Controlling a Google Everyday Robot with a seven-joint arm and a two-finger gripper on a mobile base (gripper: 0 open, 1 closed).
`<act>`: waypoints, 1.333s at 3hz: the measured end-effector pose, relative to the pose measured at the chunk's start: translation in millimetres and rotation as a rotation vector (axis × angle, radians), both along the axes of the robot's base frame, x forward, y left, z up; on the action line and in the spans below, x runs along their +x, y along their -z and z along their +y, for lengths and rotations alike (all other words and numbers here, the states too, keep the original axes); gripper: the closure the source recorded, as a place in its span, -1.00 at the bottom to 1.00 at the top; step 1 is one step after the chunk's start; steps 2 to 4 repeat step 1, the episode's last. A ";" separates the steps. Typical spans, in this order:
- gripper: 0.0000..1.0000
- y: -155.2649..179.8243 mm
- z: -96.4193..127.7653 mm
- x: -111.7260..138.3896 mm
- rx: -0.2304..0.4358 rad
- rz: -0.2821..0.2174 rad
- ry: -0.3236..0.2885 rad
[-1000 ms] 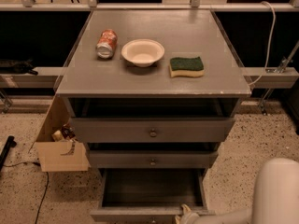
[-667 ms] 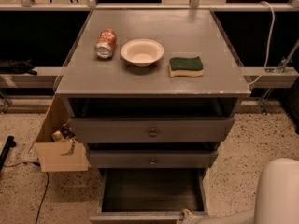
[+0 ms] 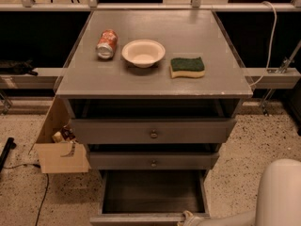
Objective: Open bottom drawer
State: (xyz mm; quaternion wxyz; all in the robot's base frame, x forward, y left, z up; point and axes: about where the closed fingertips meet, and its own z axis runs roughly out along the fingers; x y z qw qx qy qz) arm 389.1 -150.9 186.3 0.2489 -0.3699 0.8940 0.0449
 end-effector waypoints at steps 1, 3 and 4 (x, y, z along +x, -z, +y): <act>-0.29 0.0 0.0 0.0 0.000 0.000 0.000; -0.29 0.0 0.0 0.0 0.000 0.000 0.000; -0.29 0.0 0.0 0.0 0.000 0.000 0.000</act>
Offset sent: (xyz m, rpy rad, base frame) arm 0.0000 0.0000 0.0000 0.0000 0.0000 0.0000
